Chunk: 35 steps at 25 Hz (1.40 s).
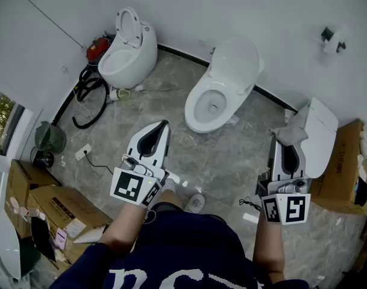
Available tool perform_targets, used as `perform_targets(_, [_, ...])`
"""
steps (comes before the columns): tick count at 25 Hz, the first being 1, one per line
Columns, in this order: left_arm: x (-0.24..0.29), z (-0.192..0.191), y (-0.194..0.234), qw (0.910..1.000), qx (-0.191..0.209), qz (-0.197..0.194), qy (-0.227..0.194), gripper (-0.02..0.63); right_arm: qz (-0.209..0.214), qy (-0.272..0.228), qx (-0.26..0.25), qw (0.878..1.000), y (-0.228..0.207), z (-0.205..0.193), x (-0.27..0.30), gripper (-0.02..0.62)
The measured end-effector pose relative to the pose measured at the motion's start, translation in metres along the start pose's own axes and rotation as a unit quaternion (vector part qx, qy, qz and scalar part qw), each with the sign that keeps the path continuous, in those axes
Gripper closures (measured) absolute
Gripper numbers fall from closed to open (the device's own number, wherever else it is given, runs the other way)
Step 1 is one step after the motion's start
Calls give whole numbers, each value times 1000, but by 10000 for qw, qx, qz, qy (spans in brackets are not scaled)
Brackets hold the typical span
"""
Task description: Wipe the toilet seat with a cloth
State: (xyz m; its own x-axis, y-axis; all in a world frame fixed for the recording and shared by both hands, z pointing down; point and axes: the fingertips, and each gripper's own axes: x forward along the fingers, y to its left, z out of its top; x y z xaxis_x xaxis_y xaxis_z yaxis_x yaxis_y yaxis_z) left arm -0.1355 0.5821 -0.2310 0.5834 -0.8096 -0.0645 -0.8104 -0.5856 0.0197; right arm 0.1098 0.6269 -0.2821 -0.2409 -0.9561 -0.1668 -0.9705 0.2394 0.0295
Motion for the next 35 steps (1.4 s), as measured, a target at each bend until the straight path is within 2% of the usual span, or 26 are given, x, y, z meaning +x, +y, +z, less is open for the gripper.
perform_targets(11, [-3,7,-13,9999,144,26,14,594,-16,-30,214,9998,-10,8,-12,541])
perform_targets(19, [13,-2,10,10000,36,43,49,594,-99,50,290,9995,-11,-7,13,541])
perform_targets(25, [64,-6,40,10000,-69,-23,-9,594,-116,85,210,9997,-26,-14,61,541])
perform_targets(35, [171,8,124,9995,-29,-225,-218,594,-308,-144,127,9993,-52,-10,182,541])
